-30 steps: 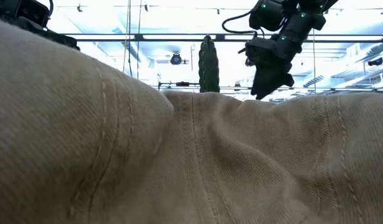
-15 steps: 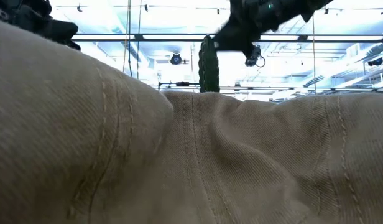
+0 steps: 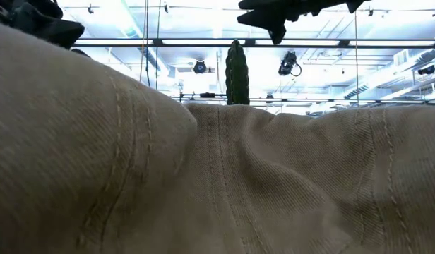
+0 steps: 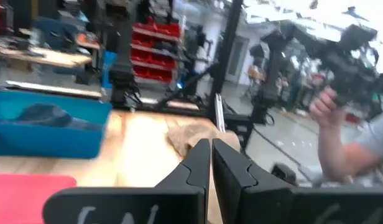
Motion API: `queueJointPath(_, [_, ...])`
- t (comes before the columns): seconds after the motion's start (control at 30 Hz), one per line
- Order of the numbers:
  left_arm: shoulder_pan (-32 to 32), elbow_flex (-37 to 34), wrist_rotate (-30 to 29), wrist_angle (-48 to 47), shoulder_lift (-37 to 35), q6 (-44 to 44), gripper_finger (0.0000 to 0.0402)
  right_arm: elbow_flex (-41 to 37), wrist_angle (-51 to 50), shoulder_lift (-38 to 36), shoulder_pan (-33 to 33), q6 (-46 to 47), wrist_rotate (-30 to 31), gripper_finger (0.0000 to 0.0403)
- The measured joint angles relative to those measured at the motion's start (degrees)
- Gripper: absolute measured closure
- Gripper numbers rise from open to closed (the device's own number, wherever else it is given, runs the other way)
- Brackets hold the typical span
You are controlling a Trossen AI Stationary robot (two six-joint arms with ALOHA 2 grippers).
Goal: Pick & Place hat
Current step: Put the blue cap into the blue bin
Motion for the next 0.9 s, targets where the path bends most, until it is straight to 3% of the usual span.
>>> queueJointPath(0.27, [0.0,0.01,0.27,9.64,9.29,8.28,0.0372,0.0,-1.76,0.02,-0.03,-0.4,0.0,0.025])
queueJointPath(0.37, [0.0,0.42,1.03,12.7,13.07,12.51,0.0345,0.0,-2.87,0.02,0.09,0.25,0.0,0.025])
queueJointPath(0.47, [0.0,3.17,1.67,11.51,16.65,8.42,0.0303,0.0,-2.94,0.02,0.16,0.3,-0.01,0.025])
queueJointPath(0.6, [-0.8,7.41,2.91,8.68,22.05,5.32,0.0233,0.0,-3.02,0.02,0.2,0.57,0.0,0.025])
queueJointPath(0.77, [-4.96,13.59,7.6,4.31,29.45,9.63,0.0167,0.0,-3.43,0.02,0.2,2.03,-0.02,0.025])
queueJointPath(0.9, [-9.05,21.13,3.15,-11.09,36.64,8.52,0.0146,0.0,-3.72,0.02,0.2,1.95,-0.02,0.025])
